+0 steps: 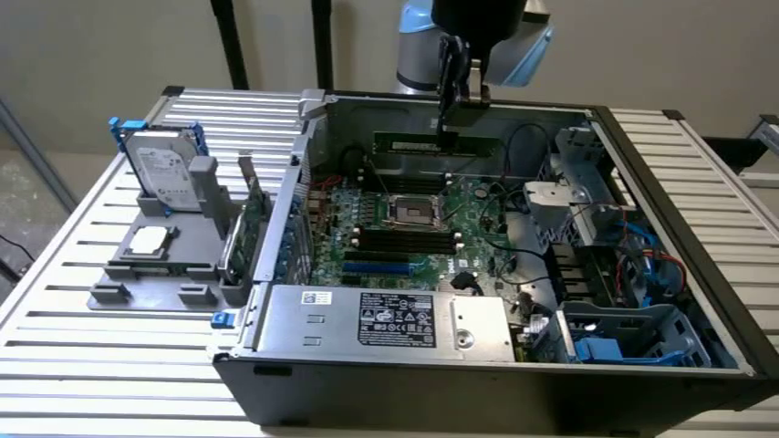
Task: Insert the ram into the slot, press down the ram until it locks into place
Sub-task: 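Insert the ram into the slot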
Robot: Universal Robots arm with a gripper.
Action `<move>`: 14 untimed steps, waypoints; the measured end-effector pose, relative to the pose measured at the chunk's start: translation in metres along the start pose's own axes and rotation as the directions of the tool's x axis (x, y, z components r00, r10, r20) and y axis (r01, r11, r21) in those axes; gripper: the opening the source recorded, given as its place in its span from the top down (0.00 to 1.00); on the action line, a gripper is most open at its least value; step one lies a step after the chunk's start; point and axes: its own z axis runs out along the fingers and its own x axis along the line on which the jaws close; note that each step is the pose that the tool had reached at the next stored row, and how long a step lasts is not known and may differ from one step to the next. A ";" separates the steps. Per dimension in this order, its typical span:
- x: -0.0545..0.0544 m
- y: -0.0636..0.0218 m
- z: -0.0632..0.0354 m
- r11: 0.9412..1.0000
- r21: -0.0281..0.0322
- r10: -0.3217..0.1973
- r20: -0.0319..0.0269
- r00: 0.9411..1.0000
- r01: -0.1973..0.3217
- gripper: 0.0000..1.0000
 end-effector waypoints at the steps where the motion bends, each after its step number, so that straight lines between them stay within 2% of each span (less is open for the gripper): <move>1: 0.000 0.0017 0.0019 1.000 0.000 0.002 0.000 1.000 -0.002 0.87; 9: 0.000 0.0164 0.0169 1.000 0.000 0.009 -0.004 1.000 -0.009 0.87; 14: 0.000 0.0182 0.0262 1.000 0.000 0.007 -0.004 1.000 -0.007 0.87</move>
